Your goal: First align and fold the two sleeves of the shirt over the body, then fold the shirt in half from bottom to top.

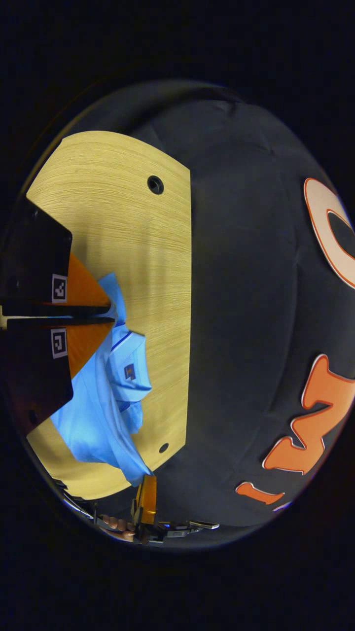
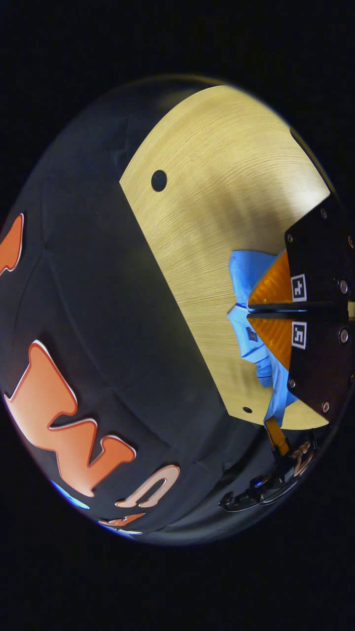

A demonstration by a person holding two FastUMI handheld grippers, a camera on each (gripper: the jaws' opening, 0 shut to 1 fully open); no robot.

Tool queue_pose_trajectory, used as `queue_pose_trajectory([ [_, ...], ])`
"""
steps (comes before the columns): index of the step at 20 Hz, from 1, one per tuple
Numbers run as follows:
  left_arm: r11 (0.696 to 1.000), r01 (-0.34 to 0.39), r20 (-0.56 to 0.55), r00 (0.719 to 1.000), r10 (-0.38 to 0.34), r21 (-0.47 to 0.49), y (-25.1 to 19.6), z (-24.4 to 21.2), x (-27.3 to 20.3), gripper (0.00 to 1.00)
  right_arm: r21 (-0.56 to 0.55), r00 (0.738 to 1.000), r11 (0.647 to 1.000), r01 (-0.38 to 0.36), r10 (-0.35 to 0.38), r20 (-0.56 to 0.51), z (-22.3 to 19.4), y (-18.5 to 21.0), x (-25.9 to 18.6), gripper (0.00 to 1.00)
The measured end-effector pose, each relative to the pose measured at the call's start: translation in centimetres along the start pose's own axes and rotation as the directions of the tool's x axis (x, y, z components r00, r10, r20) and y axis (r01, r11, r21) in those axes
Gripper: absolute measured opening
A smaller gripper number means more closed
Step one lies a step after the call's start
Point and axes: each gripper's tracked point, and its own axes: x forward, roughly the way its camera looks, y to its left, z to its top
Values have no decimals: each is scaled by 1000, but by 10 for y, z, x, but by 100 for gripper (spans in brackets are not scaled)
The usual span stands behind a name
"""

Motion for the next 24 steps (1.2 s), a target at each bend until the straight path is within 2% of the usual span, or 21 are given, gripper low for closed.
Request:
queue_pose_trajectory([
  [3,1000,-18,3,1000,18,-1,14,14,33,5,8,1000,1000,15,-15,2,15,-1,35,1],
  [5,999,-48,-12,999,49,9,25,16,51,5,36,998,998,57,-56,-11,17,-11,56,1],
  [6,998,-59,-21,998,59,24,28,17,57,9,53,997,996,77,-77,-14,17,-15,61,2],
  [7,997,-72,-22,997,73,38,29,18,61,18,65,996,994,85,-85,-8,19,-17,59,4],
  [8,996,-76,-17,997,77,43,27,21,60,35,60,996,995,85,-85,0,19,-14,63,11],
  [10,997,-78,8,997,77,26,24,27,49,70,20,995,995,95,-95,21,20,-15,56,51],
  [11,996,-89,17,996,88,24,25,28,43,87,2,994,995,104,-104,28,22,-14,50,60],
  [12,994,-103,27,994,102,26,27,31,37,88,-17,994,994,106,-105,32,22,-13,44,68],
  [13,993,-114,41,993,112,29,28,34,27,89,-37,993,993,110,-108,42,24,-11,36,86],
  [15,991,-126,71,990,123,40,22,40,5,95,-79,992,991,112,-106,73,29,-6,16,95],
  [17,988,-141,106,985,134,63,14,46,-18,100,-101,991,990,100,-90,103,35,5,-6,97],
  [24,990,-137,220,967,125,38,-33,56,-115,99,-142,981,990,17,11,195,46,41,-97,98],
])
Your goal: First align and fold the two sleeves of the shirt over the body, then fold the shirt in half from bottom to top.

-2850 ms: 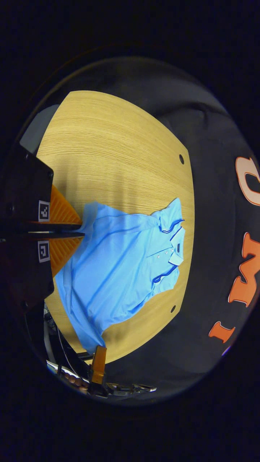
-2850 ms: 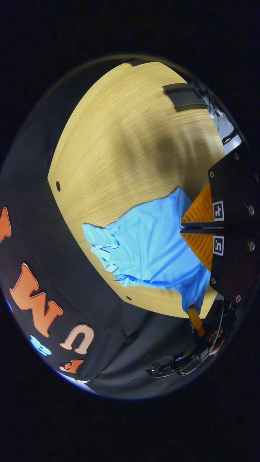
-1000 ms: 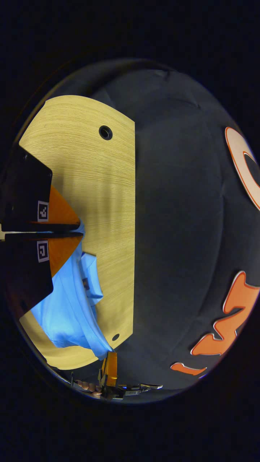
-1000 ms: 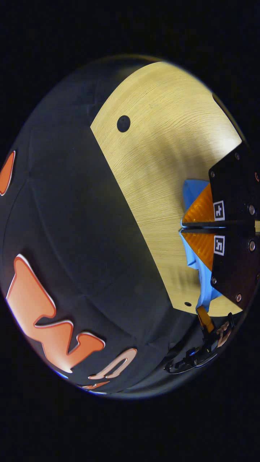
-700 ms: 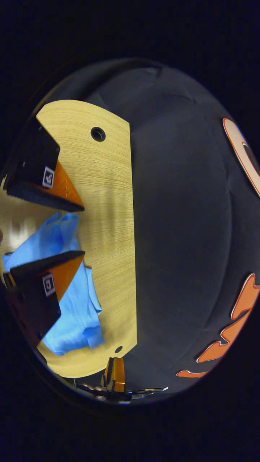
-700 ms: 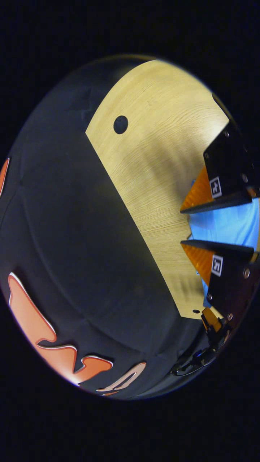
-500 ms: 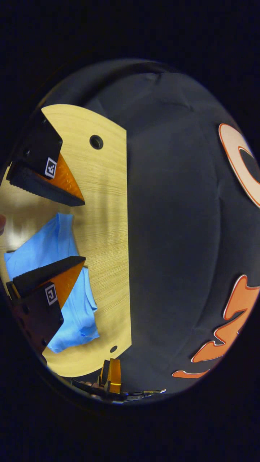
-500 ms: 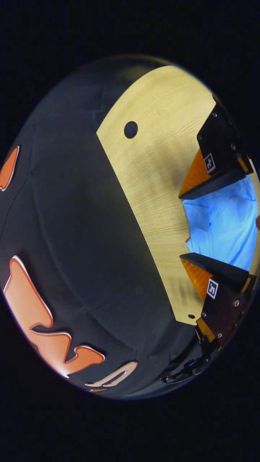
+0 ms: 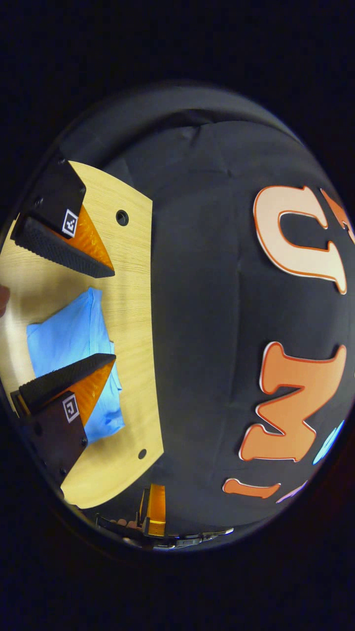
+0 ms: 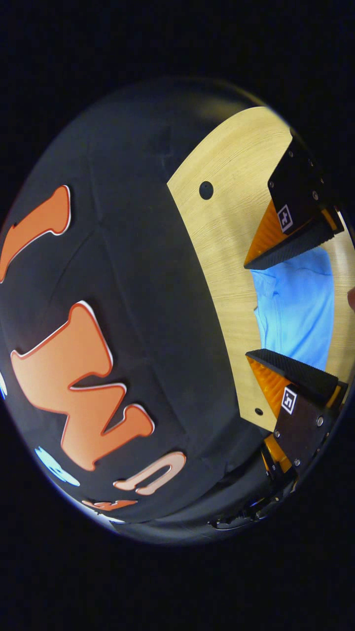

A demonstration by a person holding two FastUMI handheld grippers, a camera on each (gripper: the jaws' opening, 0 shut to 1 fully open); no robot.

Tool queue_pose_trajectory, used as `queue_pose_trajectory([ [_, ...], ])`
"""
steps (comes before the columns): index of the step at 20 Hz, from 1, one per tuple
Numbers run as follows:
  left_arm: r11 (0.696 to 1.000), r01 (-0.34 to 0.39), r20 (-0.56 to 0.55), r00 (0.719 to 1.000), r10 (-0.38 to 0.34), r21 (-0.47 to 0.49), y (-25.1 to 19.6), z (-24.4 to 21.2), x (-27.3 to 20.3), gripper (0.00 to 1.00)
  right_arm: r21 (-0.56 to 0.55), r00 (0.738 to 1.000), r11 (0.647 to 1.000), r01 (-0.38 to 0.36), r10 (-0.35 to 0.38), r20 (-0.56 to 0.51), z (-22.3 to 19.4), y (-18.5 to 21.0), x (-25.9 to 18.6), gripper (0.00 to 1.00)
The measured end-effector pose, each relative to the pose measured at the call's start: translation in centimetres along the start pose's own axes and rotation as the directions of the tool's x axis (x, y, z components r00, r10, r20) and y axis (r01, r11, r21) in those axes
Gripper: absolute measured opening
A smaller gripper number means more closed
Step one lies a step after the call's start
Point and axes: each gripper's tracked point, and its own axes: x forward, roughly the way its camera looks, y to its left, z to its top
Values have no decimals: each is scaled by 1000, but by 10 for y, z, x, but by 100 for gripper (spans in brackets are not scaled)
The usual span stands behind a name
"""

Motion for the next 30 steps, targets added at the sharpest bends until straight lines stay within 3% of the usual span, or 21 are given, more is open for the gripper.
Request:
queue_pose_trajectory([
  [5,999,27,76,997,-25,-22,-26,11,-74,100,-85,993,996,-15,25,114,23,11,-66,98],
  [12,997,-66,262,963,56,30,-29,31,-166,99,-236,948,966,102,-23,317,45,8,-151,98],
  [18,980,-173,400,909,118,103,-48,27,-238,99,-384,924,907,171,-13,381,18,20,-200,98],
  [20,974,-197,434,891,130,113,-54,20,-255,100,-402,925,901,162,3,380,5,27,-210,98],
  [25,977,-194,436,889,137,89,-70,1,-278,99,-478,911,869,129,87,403,-10,48,-231,98],
  [30,980,-190,469,872,141,57,-71,13,-294,100,-469,897,876,109,116,426,-13,64,-248,99],
])
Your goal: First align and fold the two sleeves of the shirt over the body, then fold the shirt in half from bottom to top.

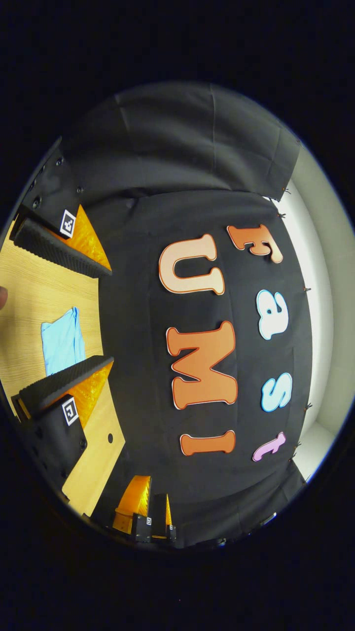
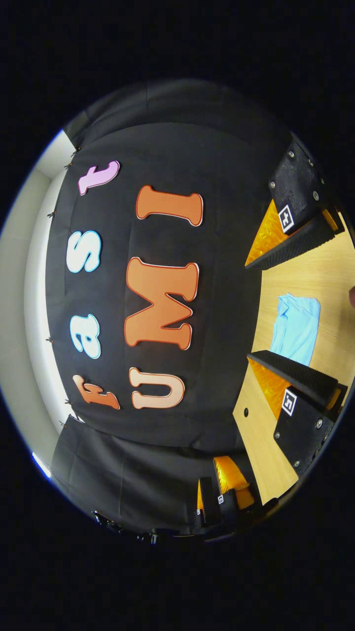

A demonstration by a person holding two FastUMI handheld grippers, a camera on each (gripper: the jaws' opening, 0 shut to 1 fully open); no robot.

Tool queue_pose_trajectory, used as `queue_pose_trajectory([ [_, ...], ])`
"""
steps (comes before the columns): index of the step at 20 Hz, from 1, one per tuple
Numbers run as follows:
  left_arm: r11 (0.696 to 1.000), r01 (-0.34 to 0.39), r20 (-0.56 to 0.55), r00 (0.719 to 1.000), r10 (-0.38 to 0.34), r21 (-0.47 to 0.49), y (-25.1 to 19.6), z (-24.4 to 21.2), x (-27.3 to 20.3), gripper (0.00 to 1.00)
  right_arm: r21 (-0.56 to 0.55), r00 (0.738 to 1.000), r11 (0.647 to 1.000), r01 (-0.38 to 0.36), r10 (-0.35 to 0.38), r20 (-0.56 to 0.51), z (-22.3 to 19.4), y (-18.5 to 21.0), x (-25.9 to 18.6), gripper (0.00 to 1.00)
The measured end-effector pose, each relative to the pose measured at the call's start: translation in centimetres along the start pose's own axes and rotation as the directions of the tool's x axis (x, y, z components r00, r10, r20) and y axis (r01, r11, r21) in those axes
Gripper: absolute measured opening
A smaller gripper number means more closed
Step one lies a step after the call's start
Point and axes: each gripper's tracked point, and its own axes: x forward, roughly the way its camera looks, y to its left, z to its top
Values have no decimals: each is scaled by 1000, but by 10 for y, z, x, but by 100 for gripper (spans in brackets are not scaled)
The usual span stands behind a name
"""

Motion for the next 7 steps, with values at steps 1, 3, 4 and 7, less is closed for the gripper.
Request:
queue_pose_trajectory([
  [1,1000,-3,18,1000,3,-6,2,6,-1,100,-4,1000,1000,5,-5,10,4,0,-3,99],
  [3,1000,-6,48,999,7,-26,6,17,1,100,-20,999,1000,21,-20,36,14,0,-9,99],
  [4,999,-1,59,998,4,-44,9,22,2,99,-34,998,999,32,-30,55,19,0,-10,99],
  [7,997,19,57,998,-15,-81,15,25,6,99,-68,992,995,74,-67,106,33,1,-10,94],
])
